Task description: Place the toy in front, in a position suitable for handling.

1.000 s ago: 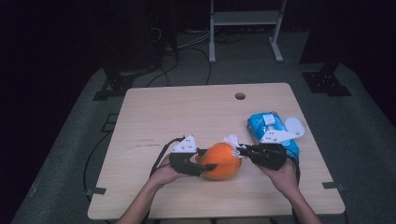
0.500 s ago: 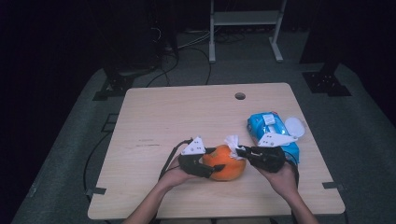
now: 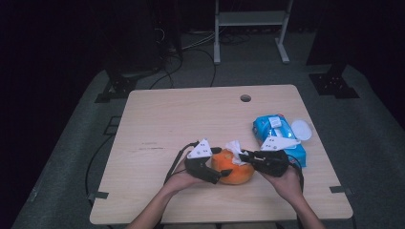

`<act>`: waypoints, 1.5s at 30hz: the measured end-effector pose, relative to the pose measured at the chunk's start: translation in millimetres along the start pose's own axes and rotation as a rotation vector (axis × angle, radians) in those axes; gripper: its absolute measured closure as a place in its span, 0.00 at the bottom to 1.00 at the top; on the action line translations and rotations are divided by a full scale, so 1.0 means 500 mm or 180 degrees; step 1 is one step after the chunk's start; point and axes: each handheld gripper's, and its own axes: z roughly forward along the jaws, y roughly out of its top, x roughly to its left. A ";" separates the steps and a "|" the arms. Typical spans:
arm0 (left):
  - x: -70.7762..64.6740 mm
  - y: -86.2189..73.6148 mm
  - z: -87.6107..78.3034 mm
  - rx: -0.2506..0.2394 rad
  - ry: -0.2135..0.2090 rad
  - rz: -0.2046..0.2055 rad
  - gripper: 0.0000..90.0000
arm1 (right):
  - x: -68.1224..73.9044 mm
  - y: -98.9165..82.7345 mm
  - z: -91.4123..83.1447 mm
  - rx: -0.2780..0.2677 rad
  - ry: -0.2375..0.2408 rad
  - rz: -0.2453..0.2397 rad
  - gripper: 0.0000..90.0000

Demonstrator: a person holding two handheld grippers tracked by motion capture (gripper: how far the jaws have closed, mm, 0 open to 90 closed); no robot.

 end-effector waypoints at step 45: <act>0.015 -0.038 0.029 -0.0076 -0.0475 -0.0205 0.33 | -0.019 -0.028 -0.040 -0.0001 0.0024 0.0169 0.90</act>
